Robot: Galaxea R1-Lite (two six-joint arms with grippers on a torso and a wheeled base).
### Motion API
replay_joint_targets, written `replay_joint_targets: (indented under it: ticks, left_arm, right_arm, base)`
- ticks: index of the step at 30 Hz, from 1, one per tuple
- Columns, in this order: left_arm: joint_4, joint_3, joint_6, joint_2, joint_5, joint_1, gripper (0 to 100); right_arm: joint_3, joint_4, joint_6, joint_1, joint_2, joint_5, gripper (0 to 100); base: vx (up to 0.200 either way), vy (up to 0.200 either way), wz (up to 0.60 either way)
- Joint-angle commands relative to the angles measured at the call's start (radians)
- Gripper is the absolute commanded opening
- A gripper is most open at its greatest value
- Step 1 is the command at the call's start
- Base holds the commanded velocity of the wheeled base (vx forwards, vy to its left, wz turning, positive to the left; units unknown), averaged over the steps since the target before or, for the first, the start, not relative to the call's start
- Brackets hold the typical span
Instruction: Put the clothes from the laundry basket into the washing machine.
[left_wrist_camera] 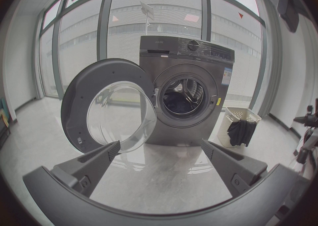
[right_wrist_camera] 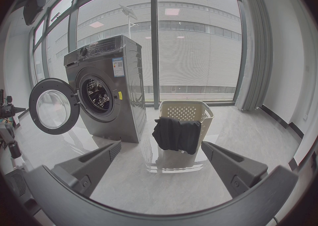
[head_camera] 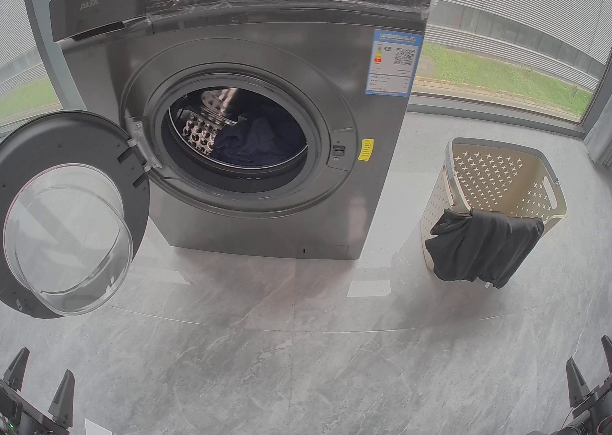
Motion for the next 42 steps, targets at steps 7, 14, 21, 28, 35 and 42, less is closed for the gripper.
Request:
replay_joint_targets:
  ticks: [7,14,21,28,35,42]
  left_arm:
    - [0.003,0.018,0.054,-0.054,-0.08,0.136,100]
    - [0.101,0.01,0.028,-0.083,-0.109,0.111,100]
    - [0.078,0.018,0.051,-0.083,-0.119,0.111,100]
    - [0.078,0.018,0.05,-0.083,-0.119,0.113,100]
    - [0.077,0.018,0.048,-0.083,-0.119,0.113,100]
    - [0.077,0.018,0.048,-0.083,-0.119,0.113,100]
  right_arm:
    - [0.018,0.001,0.0,-0.001,-0.012,0.002,100]
    - [0.018,0.001,0.001,0.001,-0.012,0.002,100]
    - [0.018,-0.001,0.001,-0.001,-0.012,0.002,100]
    - [0.018,0.001,0.001,-0.001,-0.012,0.002,100]
    - [0.018,0.001,0.001,-0.001,-0.012,0.002,100]
    - [0.018,0.001,0.001,-0.001,-0.012,0.002,100]
  base:
    - [0.0,-0.2,0.0]
    - [0.0,-0.2,0.0]
    - [0.0,0.0,-0.26]
    - [0.0,0.0,-0.26]
    - [0.0,-0.171,0.0]
    - [0.0,-0.2,0.0]
